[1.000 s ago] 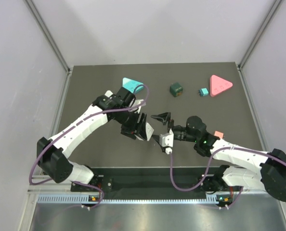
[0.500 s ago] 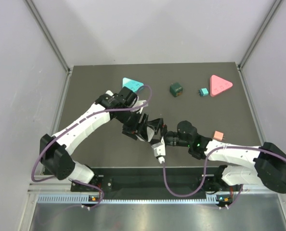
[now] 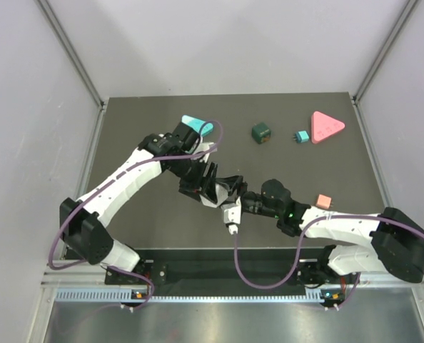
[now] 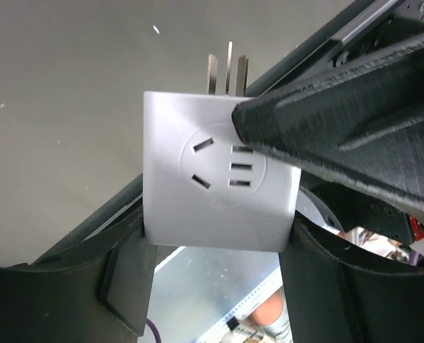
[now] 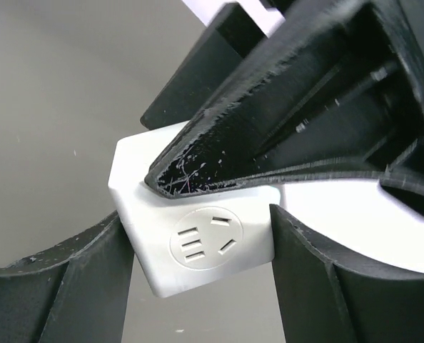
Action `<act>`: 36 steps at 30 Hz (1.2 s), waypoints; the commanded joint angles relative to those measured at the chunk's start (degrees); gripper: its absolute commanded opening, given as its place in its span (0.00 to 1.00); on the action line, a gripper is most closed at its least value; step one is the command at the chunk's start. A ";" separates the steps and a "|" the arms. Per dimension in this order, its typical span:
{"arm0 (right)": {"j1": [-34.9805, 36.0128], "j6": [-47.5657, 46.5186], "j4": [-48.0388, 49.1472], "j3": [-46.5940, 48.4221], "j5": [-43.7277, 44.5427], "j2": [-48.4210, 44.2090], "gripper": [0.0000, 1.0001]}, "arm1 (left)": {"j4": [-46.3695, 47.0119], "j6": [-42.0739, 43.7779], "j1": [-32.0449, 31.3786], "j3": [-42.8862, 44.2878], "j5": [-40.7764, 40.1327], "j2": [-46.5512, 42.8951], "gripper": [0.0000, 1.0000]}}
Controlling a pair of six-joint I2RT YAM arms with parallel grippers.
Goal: Insert the plug
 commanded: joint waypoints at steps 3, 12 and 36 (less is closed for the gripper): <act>1.64 18.02 9.16 1.12 0.89 -1.17 0.00 | 8.70 -7.26 2.73 3.35 -7.67 -5.93 0.75; 1.91 26.29 13.48 1.10 2.21 -0.30 0.00 | 15.38 -11.66 2.73 -0.95 -11.72 -10.68 0.79; -0.37 43.00 18.14 4.19 1.52 4.10 0.00 | 12.05 -10.61 3.61 -3.06 -8.03 -15.52 0.79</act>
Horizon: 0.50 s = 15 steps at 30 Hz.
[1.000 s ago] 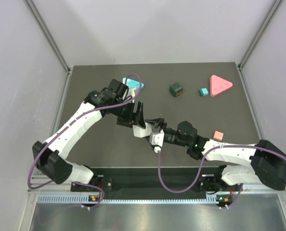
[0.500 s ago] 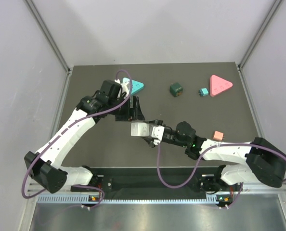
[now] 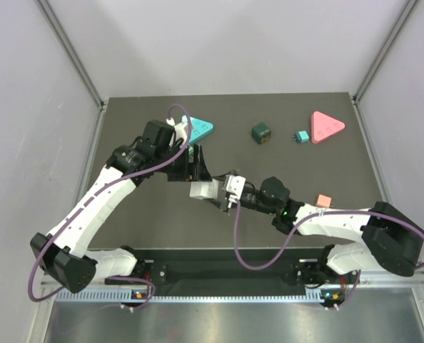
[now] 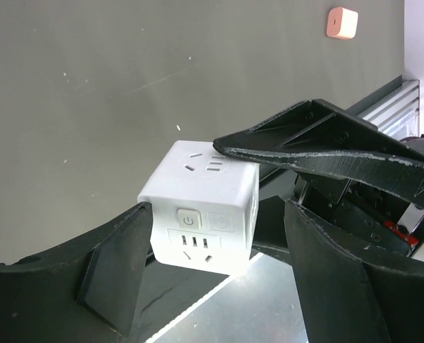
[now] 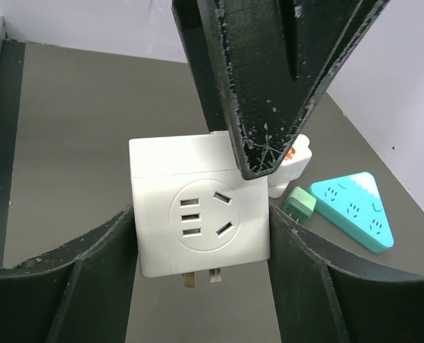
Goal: Insert the plug
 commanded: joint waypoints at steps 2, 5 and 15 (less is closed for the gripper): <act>-0.68 3.44 7.37 1.63 -1.76 -0.12 0.00 | -1.13 -0.51 0.55 0.78 2.14 -0.91 0.78; -1.38 3.97 8.68 1.01 -2.11 -0.38 0.00 | -1.58 -1.04 0.72 0.35 2.40 -0.91 0.79; -2.53 4.15 12.55 -1.45 -3.35 -1.08 0.00 | -2.29 -2.88 2.48 0.44 3.79 -0.12 0.78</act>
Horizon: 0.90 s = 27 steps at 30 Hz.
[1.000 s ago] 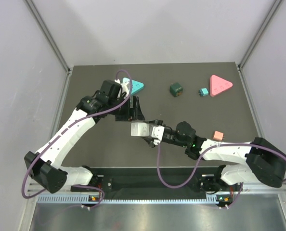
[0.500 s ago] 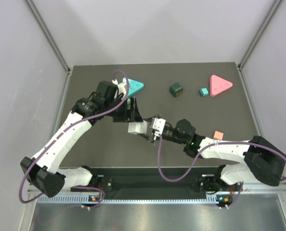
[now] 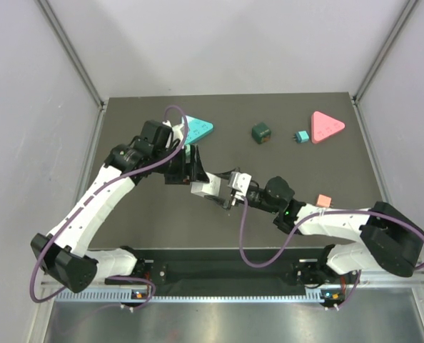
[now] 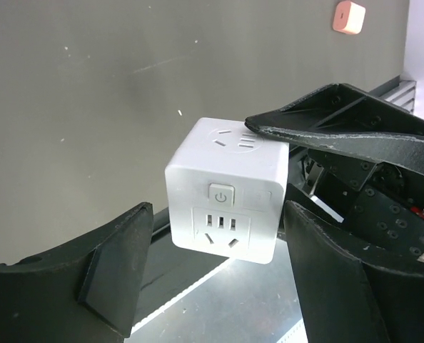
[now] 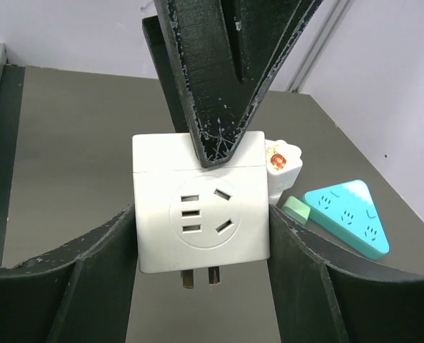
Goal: Insert the plug
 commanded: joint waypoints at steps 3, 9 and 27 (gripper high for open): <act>-0.69 1.24 8.29 -0.23 -1.73 -0.74 0.00 | 5.32 -3.44 0.71 -2.20 6.91 -0.38 0.74; -0.78 1.33 8.65 0.30 -1.29 0.32 0.00 | 8.93 -6.43 0.80 -6.07 10.45 -0.21 0.68; -2.01 6.42 12.61 -0.66 0.82 1.65 0.79 | 6.66 -3.10 10.87 -5.02 13.52 3.48 0.00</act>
